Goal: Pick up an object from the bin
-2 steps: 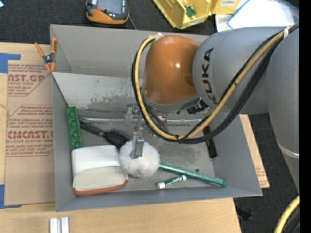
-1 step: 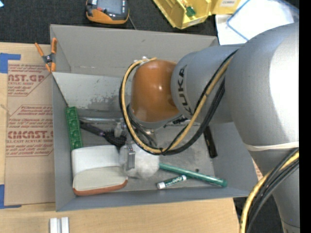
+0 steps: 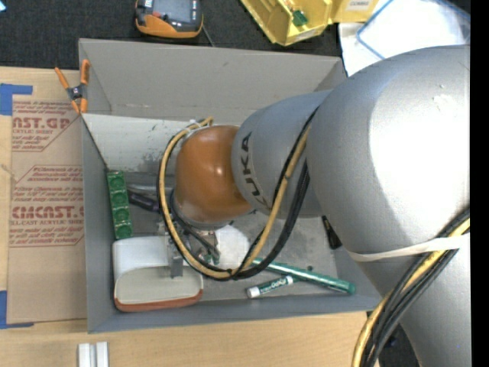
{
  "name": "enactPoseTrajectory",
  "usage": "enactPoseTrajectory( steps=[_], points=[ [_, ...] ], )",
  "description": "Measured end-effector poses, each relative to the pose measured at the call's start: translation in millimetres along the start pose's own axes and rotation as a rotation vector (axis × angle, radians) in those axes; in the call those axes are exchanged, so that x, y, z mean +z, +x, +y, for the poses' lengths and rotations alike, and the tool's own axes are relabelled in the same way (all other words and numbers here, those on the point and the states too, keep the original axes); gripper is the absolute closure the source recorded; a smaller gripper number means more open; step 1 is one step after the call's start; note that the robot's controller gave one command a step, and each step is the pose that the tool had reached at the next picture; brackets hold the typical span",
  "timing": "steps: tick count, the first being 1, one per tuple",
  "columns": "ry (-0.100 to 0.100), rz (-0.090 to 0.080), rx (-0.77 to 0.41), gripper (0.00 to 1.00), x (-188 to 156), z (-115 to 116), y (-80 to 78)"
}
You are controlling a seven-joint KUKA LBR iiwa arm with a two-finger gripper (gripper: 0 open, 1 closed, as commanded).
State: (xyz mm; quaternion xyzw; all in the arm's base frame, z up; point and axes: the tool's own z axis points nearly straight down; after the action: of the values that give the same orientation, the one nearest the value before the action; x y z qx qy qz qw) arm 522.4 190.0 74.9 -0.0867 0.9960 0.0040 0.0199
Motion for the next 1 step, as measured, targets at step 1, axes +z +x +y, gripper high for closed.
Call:
enactPoseTrajectory(
  steps=[1],
  points=[
    [0.0,0.0,0.0,1.0,0.0,0.0,0.0]
  ],
)
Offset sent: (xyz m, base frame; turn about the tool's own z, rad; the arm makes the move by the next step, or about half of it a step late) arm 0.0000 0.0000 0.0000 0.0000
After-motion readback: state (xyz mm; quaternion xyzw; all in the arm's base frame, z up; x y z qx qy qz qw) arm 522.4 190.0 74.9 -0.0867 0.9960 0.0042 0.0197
